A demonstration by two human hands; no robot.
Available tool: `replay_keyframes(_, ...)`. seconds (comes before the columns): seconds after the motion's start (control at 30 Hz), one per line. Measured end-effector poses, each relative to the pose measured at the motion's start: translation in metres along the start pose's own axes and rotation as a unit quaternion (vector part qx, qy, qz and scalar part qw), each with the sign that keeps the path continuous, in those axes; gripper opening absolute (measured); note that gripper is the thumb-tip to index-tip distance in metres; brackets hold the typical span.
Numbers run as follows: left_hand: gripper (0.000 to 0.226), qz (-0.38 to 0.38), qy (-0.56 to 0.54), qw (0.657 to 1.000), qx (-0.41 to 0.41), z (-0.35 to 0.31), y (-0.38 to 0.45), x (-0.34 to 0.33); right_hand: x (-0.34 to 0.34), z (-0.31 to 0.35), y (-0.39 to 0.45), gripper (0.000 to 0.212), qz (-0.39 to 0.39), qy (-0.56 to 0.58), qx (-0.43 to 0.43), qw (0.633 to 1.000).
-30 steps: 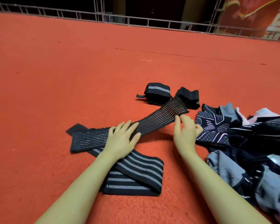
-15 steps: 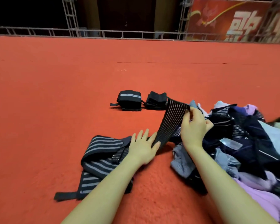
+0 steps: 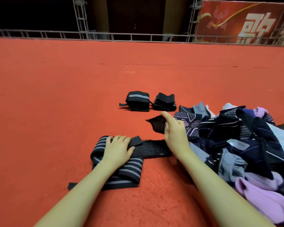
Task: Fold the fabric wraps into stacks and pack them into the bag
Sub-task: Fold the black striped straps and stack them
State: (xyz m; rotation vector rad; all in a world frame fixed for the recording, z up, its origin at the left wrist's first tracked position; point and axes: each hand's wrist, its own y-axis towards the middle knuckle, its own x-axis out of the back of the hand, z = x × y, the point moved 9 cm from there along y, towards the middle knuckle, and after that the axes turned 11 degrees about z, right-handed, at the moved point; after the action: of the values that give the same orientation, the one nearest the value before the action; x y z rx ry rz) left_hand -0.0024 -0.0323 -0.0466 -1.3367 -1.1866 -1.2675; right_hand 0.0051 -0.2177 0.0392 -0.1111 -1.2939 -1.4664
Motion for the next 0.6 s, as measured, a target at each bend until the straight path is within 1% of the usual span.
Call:
replay_keyframes(0.07,0.046,-0.017,-0.036,0.999,0.005,0.011,-0.004,-0.004,-0.025,0.015,-0.004,0.064,0.049,-0.06,0.042,0.996)
replay_keyframes(0.1,0.044,-0.031,-0.051,0.998,0.009,0.014,-0.004,-0.005,-0.038,0.023,-0.007,0.065,0.075,-0.096,0.068,0.99)
replay_keyframes(0.17,0.039,-0.06,-0.073,0.995,0.017,0.019,-0.005,-0.003,-0.064,0.031,-0.018,0.057,0.125,-0.135,0.113,0.977)
replay_keyframes(0.2,0.038,-0.077,-0.084,0.993,0.019,0.02,-0.004,-0.001,-0.072,0.033,-0.024,0.051,0.137,-0.142,0.125,0.972)
replay_keyframes(0.27,0.04,-0.109,-0.09,0.99,0.021,0.023,-0.004,0.005,-0.082,0.03,-0.035,0.041,0.154,-0.14,0.129,0.97)
replay_keyframes(0.3,0.04,-0.127,-0.084,0.988,0.023,0.026,-0.004,0.007,-0.085,0.029,-0.04,0.041,0.166,-0.138,0.121,0.969)
replay_keyframes(0.33,0.036,-0.124,-0.089,0.988,0.031,0.029,-0.003,0.007,-0.089,0.028,-0.044,0.044,0.193,-0.133,0.103,0.967)
replay_keyframes(0.4,0.027,-0.12,-0.095,0.987,0.041,0.033,-0.002,0.007,-0.098,0.021,-0.049,0.058,0.272,-0.111,0.046,0.955)
replay_keyframes(0.43,0.027,-0.118,-0.102,0.987,0.049,0.036,-0.002,0.006,-0.101,0.016,-0.05,0.064,0.306,-0.101,0.016,0.946)
replay_keyframes(0.47,0.028,-0.117,-0.106,0.986,0.059,0.04,-0.003,0.006,-0.102,0.011,-0.05,0.065,0.323,-0.092,-0.006,0.942)
replay_keyframes(0.53,0.028,-0.123,-0.115,0.983,0.075,0.046,-0.004,0.006,-0.101,0.01,-0.05,0.065,0.332,-0.075,-0.026,0.94)
replay_keyframes(0.6,0.024,-0.134,-0.109,0.983,0.062,0.046,-0.003,0.01,-0.099,0.013,-0.051,0.067,0.336,-0.071,-0.027,0.939)
